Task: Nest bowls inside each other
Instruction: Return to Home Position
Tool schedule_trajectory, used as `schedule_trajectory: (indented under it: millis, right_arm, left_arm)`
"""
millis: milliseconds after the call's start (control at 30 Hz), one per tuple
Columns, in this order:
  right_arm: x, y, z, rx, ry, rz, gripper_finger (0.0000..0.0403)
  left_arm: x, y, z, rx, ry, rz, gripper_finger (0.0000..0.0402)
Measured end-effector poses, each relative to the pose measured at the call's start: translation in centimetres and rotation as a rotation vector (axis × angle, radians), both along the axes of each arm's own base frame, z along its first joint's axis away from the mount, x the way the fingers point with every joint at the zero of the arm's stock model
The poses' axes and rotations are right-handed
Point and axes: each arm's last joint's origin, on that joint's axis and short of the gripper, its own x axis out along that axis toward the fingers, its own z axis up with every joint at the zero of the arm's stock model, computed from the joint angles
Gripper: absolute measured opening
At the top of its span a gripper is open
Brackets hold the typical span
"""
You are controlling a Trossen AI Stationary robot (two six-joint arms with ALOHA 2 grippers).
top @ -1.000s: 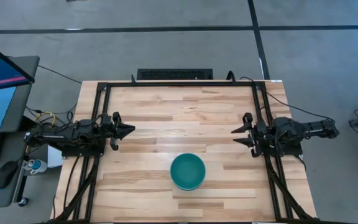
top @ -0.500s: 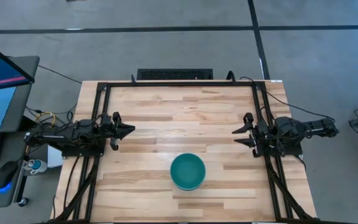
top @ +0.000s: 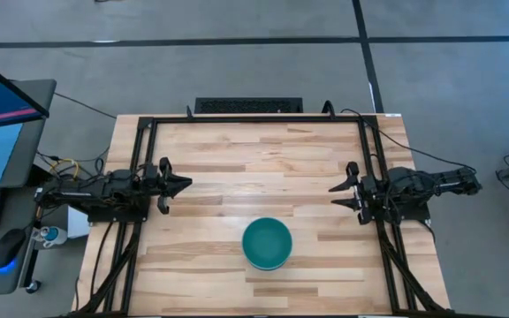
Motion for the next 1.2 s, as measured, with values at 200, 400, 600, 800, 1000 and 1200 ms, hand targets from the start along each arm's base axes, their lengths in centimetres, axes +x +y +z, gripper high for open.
schedule_trajectory:
  millis: [200, 400, 600, 800, 1000, 1200]
  right_arm:
    - [0.1, 0.0, -0.1, -0.022, -0.010, 0.002, 0.0182]
    - [0.6, 0.1, -1.2, -0.032, -0.026, 0.003, 0.0182]
    - [0.6, 0.1, -1.3, -0.060, -0.018, 0.005, 0.0182]
    - [0.6, 0.1, -1.4, -0.032, -0.004, 0.003, 0.0182]
    - [0.6, 0.1, -1.4, -0.032, -0.003, 0.003, 0.0182]
    - [0.6, 0.1, -1.5, -0.032, -0.002, 0.003, 0.0182]
  left_arm:
    - [0.0, 0.0, 0.0, 0.090, 0.014, 0.007, 0.0031]
    - [0.0, 0.0, 0.0, 0.089, 0.013, 0.007, 0.0031]
    - [0.0, 0.0, 0.0, 0.076, 0.011, 0.007, 0.0031]
    - [0.0, 0.0, 0.0, 0.073, 0.011, 0.007, 0.0031]
    - [0.0, 0.0, 0.0, 0.072, 0.010, 0.007, 0.0031]
    - [0.0, 0.0, 0.0, 0.072, 0.010, 0.007, 0.0031]
